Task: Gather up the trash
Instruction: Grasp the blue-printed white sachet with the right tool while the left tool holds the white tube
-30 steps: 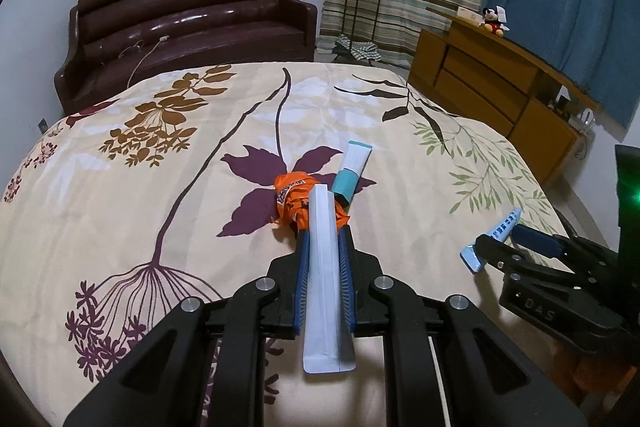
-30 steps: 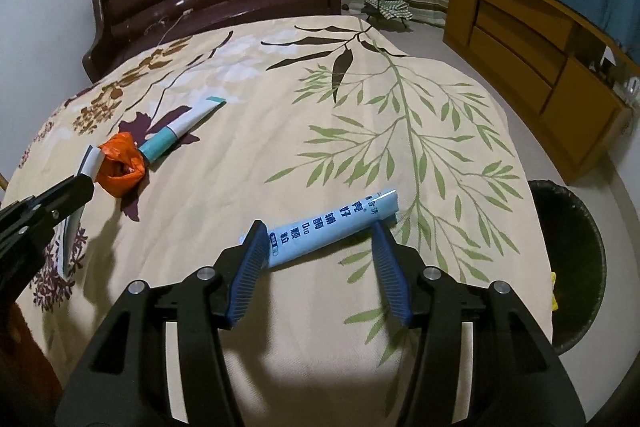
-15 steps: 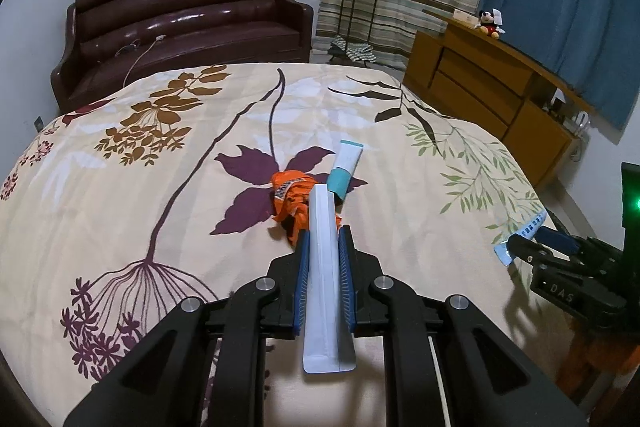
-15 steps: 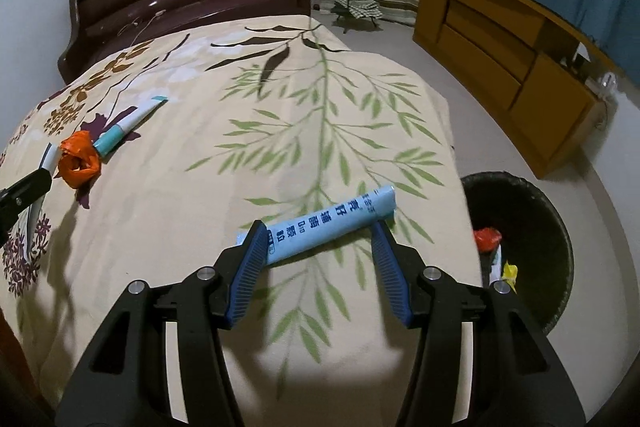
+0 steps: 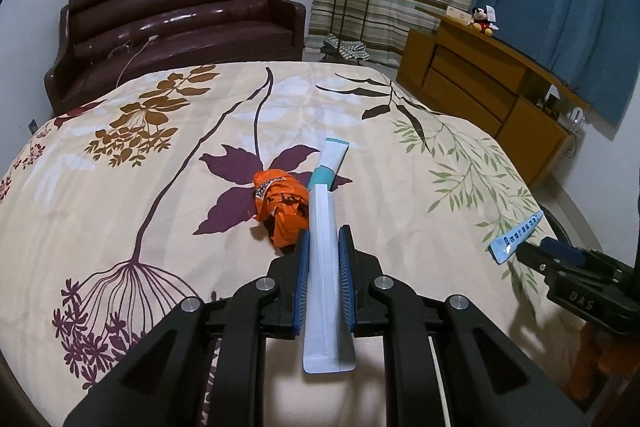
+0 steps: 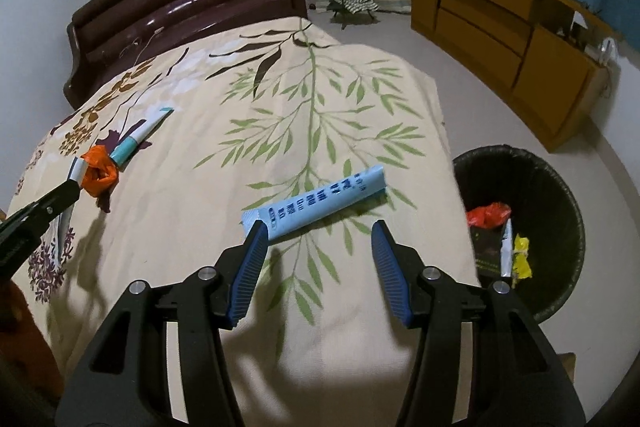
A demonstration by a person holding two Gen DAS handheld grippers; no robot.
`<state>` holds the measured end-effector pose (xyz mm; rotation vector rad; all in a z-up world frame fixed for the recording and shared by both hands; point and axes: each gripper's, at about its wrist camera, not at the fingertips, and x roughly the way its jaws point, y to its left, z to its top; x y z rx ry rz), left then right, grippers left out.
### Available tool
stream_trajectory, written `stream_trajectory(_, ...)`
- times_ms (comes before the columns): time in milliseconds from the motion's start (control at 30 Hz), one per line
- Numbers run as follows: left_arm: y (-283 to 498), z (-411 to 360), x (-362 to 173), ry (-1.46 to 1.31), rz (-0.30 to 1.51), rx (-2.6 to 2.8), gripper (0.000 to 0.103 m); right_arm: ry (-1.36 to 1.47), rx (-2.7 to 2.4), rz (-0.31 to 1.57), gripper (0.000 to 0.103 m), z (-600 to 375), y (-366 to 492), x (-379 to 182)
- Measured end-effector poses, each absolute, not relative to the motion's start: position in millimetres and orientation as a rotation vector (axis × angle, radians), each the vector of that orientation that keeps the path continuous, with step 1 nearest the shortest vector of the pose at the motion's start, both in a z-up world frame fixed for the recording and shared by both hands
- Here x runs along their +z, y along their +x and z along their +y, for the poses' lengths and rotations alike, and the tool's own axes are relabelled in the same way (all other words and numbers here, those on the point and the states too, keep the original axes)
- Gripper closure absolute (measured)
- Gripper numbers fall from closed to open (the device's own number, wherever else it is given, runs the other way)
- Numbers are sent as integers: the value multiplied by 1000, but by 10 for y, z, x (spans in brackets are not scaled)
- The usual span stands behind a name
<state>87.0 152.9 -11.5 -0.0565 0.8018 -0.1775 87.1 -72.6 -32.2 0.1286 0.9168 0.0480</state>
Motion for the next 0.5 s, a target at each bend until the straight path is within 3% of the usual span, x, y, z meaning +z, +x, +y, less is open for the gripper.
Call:
stream_trajectory(367, 906, 1532, -163, -56, 811, -180, 87, 159, 81, 911, 55, -620, 1213, -340)
stream_trajectory(500, 917, 1536, -171, -58, 813, -178, 87, 127, 99, 921, 64, -525, 1331, -357)
